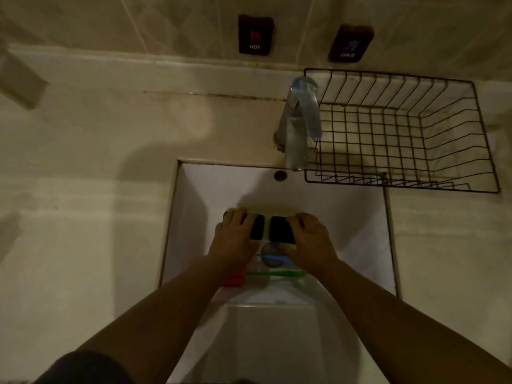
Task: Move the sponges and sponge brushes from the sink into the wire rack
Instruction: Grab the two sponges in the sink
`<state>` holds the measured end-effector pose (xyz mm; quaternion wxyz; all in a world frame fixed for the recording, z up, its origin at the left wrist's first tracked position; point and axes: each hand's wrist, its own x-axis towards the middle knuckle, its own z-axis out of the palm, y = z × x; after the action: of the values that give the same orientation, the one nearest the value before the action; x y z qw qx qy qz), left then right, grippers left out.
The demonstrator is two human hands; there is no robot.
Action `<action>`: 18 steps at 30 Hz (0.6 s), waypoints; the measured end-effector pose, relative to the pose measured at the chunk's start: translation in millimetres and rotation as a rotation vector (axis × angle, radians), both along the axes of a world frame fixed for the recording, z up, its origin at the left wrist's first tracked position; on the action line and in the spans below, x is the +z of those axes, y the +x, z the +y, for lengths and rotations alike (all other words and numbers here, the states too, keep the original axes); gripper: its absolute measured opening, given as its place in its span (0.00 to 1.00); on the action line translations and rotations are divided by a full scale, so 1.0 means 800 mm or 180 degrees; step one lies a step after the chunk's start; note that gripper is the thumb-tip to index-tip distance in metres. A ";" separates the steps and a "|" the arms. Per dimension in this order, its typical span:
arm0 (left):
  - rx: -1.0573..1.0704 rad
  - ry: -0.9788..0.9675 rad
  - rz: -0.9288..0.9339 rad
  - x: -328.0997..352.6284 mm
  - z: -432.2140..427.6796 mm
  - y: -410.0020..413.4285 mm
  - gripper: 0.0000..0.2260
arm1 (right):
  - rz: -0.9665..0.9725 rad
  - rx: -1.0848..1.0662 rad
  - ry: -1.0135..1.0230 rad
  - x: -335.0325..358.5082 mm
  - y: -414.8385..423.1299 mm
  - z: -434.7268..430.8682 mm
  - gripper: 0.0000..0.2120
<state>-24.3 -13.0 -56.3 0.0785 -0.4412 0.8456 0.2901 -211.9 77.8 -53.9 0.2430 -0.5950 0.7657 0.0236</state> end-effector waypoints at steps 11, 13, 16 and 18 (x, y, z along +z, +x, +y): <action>0.0087 0.0119 -0.0293 -0.034 -0.010 -0.020 0.32 | -0.0382 -0.0066 0.0330 -0.051 -0.021 -0.016 0.42; 0.0052 0.0065 -0.0318 -0.040 -0.008 -0.020 0.32 | -0.0340 -0.0036 0.0245 -0.059 -0.019 -0.013 0.43; -0.0080 -0.0010 -0.0379 -0.046 -0.005 -0.020 0.31 | -0.0295 -0.0042 0.0069 -0.066 -0.014 -0.010 0.43; -0.0139 -0.0050 -0.0409 -0.048 -0.004 -0.021 0.31 | -0.0267 -0.0024 -0.0051 -0.069 -0.011 -0.010 0.41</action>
<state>-40.7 -16.4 -95.0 0.1355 -0.4409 0.8505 0.2527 -221.0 70.1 -109.2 0.2702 -0.5946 0.7572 -0.0084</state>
